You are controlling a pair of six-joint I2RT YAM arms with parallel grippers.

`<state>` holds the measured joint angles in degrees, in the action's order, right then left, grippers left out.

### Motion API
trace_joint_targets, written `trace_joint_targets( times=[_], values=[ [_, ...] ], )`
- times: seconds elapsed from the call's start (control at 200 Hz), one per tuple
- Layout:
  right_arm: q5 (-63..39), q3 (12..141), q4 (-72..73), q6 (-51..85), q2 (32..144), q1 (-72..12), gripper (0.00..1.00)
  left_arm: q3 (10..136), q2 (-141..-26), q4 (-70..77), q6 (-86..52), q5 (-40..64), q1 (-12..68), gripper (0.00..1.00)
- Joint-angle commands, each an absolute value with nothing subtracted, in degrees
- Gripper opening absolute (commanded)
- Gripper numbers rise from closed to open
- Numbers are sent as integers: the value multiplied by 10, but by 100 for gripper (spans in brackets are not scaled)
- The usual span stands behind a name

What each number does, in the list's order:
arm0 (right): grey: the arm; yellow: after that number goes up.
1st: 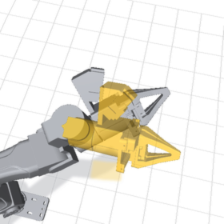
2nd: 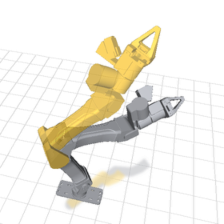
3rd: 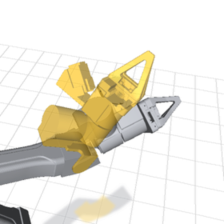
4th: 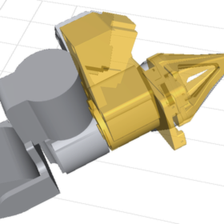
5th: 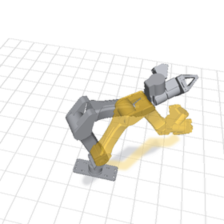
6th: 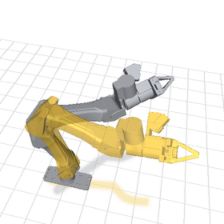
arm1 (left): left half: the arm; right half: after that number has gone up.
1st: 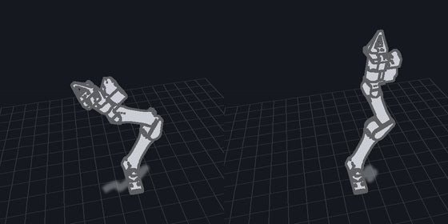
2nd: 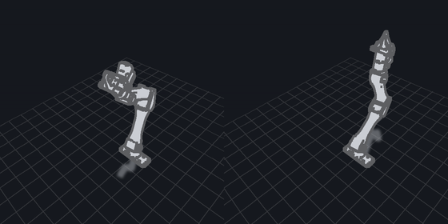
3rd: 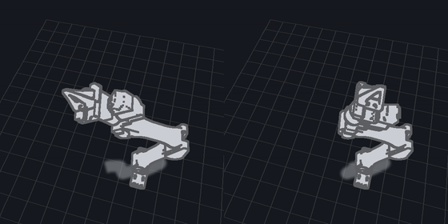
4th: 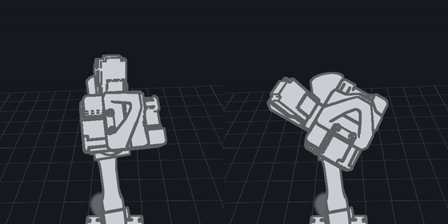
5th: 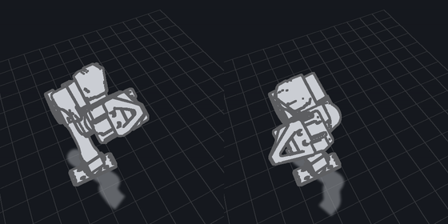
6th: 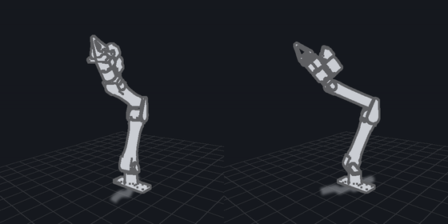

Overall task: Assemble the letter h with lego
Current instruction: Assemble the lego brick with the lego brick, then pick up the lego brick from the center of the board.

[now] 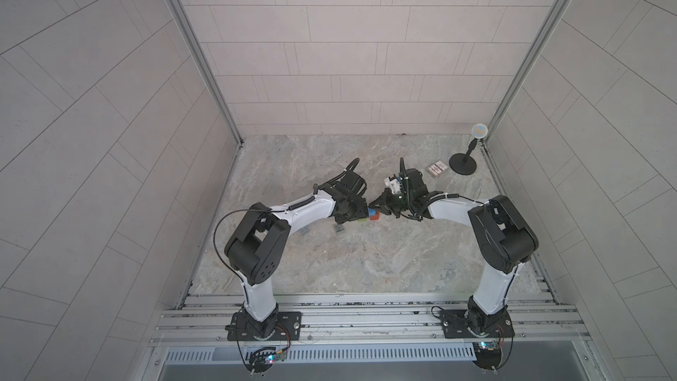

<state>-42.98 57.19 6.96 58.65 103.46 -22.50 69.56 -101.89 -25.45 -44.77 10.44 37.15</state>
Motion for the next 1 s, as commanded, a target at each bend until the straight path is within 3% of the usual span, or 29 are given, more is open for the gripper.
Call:
trace_joint_targets(
  times=[0.0, 0.21, 0.345, 0.48, 0.605, 0.996],
  values=[
    [-377, 564, 30, 554, 1001, -223, 13, 695, -960, -269, -436, 101, 374, 78],
    [-354, 565, 42, 502, 965, -226, 42, 691, -893, -306, -421, 68, 363, 86],
    [-370, 554, 81, 504, 951, -231, 50, 686, -885, -338, -417, 40, 322, 88],
    [-363, 535, 104, 501, 922, -234, 52, 747, -950, -406, -359, 41, 269, 88],
    [-290, 531, 44, 475, 896, -231, 53, 851, -1061, -480, -265, 68, 246, 79],
    [-261, 514, 35, 497, 916, -199, 49, 993, -1229, -496, -94, 40, 232, 75]
  ],
)
